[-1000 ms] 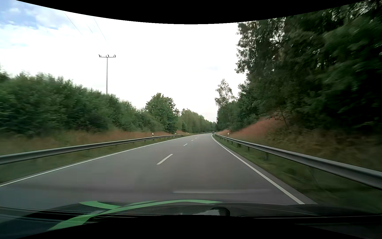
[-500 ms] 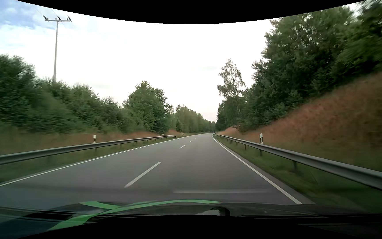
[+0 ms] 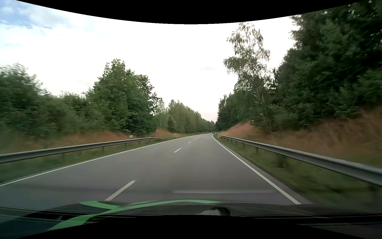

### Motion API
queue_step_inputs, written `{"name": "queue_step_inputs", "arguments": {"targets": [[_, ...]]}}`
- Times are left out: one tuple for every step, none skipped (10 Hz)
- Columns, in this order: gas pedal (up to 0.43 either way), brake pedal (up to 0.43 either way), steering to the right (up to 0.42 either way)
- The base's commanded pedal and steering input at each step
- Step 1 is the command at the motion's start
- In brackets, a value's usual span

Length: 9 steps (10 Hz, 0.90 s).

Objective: Follow the waypoints while adhering to traffic rules and regulations

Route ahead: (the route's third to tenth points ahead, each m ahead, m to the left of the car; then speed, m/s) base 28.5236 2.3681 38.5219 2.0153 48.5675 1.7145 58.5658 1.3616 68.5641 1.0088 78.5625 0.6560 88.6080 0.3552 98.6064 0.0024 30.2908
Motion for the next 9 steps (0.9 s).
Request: {"name": "queue_step_inputs", "arguments": {"targets": [[0.370,0.000,0.003],[0.370,0.000,0.004],[0.370,0.000,0.004],[0.339,0.000,0.004],[0.319,0.000,0.004],[0.319,0.000,0.004],[0.331,0.000,0.004],[0.339,0.000,0.004],[0.339,0.000,0.004]]}}
